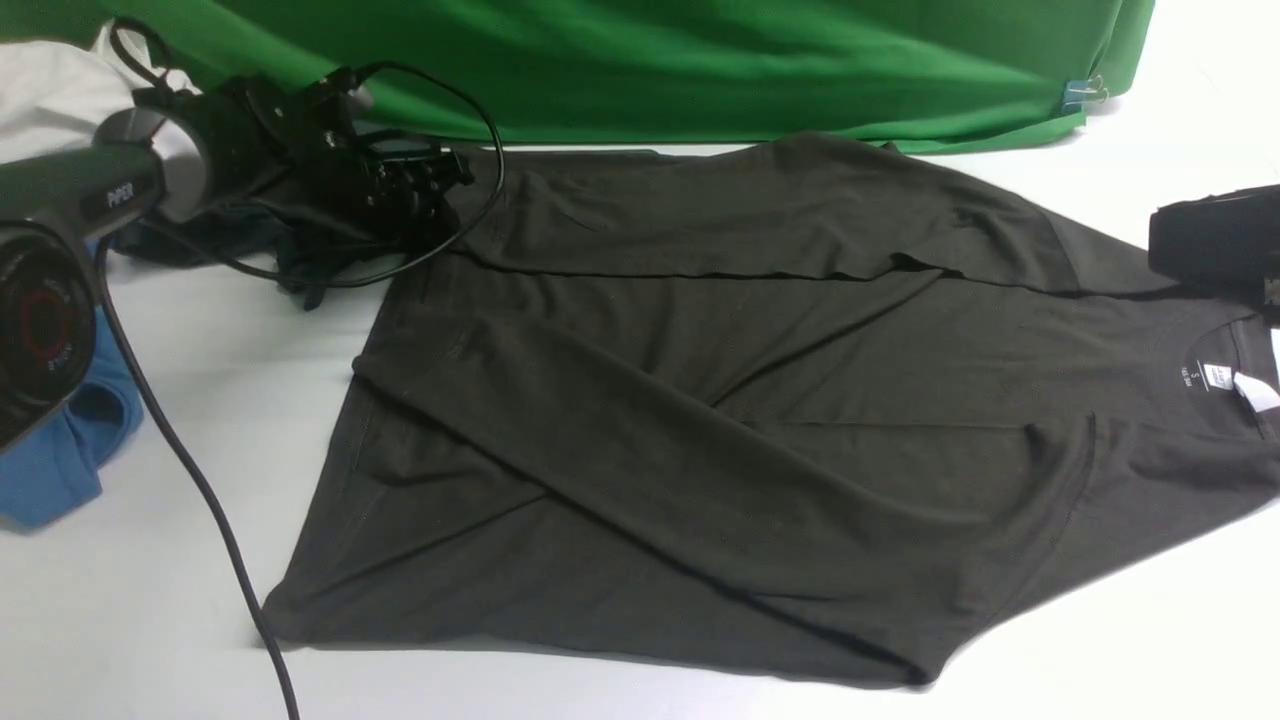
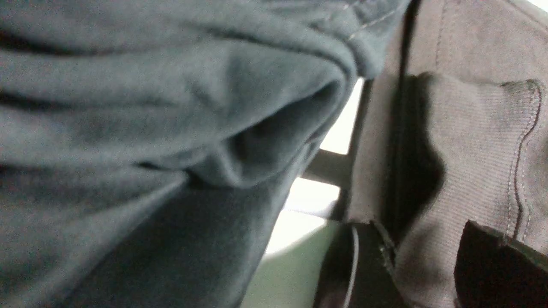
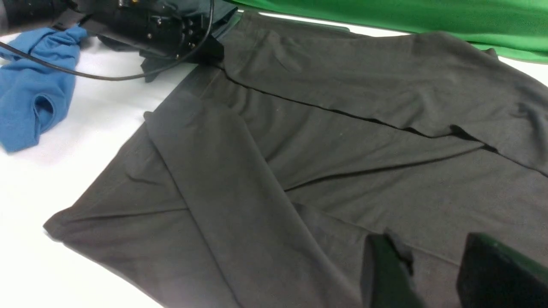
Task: Fold a long-sleeved shirt on a white desktop.
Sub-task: 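Grab the top left corner of the dark shirt with the left gripper, then fold the left side of the dark shirt inward over its body with the left gripper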
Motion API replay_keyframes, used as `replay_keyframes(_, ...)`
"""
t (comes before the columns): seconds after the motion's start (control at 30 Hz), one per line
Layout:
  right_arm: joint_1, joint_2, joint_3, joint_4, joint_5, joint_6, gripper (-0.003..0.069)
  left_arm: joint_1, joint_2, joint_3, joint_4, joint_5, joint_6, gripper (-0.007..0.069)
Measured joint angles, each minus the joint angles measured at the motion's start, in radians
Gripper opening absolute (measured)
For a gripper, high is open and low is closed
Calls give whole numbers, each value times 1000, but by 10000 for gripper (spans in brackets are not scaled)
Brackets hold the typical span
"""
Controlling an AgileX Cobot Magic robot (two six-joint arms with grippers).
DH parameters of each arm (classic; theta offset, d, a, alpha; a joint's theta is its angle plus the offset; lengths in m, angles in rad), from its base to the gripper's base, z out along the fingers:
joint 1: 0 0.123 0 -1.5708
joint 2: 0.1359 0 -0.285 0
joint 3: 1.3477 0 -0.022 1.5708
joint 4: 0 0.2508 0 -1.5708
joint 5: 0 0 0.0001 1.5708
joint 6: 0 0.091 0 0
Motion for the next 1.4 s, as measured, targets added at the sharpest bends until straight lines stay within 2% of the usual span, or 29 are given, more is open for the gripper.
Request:
replay_keyframes(0.1, 0, 0, 0, 0, 0, 0, 240, 0, 1, 0, -19, -2, 44, 290)
replay_keyframes(0.17, 0, 0, 0, 0, 0, 0, 240, 0, 2, 0, -43, -4, 102, 236)
replay_keyframes(0.33, 0, 0, 0, 0, 0, 0, 240, 0, 2, 0, -58, -3, 131, 93)
replay_keyframes(0.47, 0, 0, 0, 0, 0, 0, 240, 2, 0, 0, -65, -2, 137, 38)
replay_keyframes(0.8, 0, 0, 0, 1, 3, 0, 240, 3, -101, 1, -95, 27, 183, 32)
replay_keyframes(1.07, 0, 0, 0, 1, 4, 0, 240, 3, -188, 1, -32, 240, 143, 31)
replay_keyframes(1.27, 0, 0, 0, 1, 27, 0, 240, 3, -297, 1, 129, 433, 73, 31)
replay_keyframes(1.4, 0, 0, 0, 1, 57, 0, 240, 3, -357, 23, 164, 509, 60, 31)
